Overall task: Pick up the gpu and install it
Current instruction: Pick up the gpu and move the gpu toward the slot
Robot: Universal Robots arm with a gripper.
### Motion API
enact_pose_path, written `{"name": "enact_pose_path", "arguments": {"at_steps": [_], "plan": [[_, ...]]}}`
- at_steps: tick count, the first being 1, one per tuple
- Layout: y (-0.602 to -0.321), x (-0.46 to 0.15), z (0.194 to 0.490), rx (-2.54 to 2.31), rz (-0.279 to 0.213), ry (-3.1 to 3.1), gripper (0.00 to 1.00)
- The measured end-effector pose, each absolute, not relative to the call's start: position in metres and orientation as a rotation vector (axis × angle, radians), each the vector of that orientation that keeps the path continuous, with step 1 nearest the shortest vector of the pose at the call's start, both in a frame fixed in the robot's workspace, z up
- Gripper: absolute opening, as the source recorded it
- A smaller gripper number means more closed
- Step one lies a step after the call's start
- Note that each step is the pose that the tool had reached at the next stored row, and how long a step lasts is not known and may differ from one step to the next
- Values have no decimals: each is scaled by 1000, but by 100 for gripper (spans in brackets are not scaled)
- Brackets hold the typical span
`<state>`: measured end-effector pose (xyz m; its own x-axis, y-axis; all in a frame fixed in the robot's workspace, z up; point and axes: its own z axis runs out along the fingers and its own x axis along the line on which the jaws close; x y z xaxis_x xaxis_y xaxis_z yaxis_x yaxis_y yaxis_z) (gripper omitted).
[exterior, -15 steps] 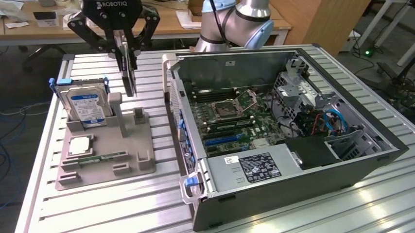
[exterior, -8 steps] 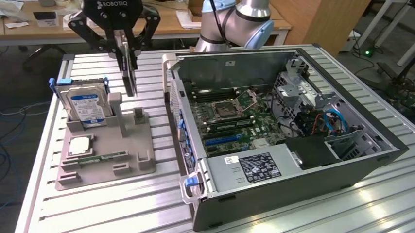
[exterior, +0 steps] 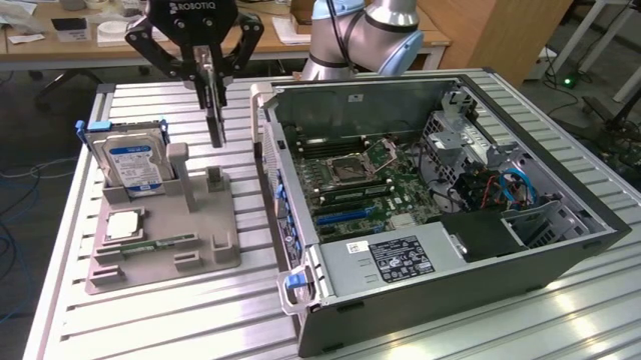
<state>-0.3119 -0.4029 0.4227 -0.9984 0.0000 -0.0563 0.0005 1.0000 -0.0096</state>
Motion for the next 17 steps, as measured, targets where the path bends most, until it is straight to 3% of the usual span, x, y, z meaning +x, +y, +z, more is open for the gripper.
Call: {"name": "enact_pose_path", "arguments": {"at_steps": [17], "plan": [[-403, -284, 422, -3, -11, 3113, 27]]}}
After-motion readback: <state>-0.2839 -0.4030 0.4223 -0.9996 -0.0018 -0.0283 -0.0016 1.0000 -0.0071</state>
